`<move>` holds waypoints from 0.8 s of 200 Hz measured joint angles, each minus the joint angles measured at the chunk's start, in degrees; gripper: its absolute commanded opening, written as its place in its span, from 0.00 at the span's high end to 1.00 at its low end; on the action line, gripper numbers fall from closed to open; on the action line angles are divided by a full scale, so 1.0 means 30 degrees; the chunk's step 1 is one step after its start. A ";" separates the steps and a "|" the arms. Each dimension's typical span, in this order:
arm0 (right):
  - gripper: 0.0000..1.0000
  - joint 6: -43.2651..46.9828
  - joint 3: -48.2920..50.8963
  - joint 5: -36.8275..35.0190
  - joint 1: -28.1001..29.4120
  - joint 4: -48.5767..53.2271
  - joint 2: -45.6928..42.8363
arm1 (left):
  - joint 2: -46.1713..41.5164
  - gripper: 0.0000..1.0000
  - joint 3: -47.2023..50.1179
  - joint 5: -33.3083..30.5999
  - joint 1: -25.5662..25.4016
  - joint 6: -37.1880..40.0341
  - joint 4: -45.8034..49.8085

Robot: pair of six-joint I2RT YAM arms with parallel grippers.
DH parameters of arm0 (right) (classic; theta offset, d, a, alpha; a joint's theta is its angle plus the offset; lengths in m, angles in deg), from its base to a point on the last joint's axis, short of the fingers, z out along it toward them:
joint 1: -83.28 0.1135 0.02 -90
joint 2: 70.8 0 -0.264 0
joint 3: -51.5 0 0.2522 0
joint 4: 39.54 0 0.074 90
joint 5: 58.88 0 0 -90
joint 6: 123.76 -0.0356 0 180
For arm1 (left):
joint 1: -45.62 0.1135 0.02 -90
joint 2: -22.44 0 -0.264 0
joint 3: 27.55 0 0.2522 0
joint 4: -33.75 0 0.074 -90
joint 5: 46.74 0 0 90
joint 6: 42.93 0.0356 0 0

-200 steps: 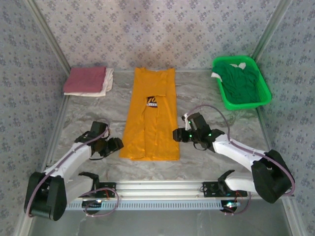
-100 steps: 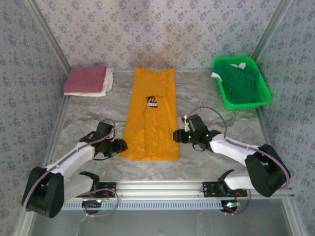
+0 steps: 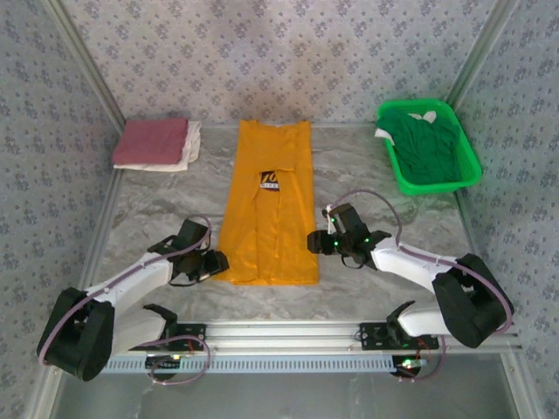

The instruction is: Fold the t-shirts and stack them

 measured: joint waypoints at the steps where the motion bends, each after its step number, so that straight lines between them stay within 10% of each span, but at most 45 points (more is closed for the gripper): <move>1: 0.47 0.0000 0.0000 0.0000 0.0000 0.0000 0.0000 | 0.0007 0.55 0.0000 -0.0015 -0.0007 -0.0015 0.0000; 102: 0.48 -0.0539 -0.0051 0.0903 0.0204 0.1268 -0.0714 | -0.0401 0.82 0.0270 -0.1945 -0.1253 -0.1144 0.0058; 160: 0.48 -0.3344 -0.0226 0.2535 0.0648 0.4357 -0.1705 | -0.0393 0.91 0.0692 0.0627 -0.2076 -0.1020 -0.1974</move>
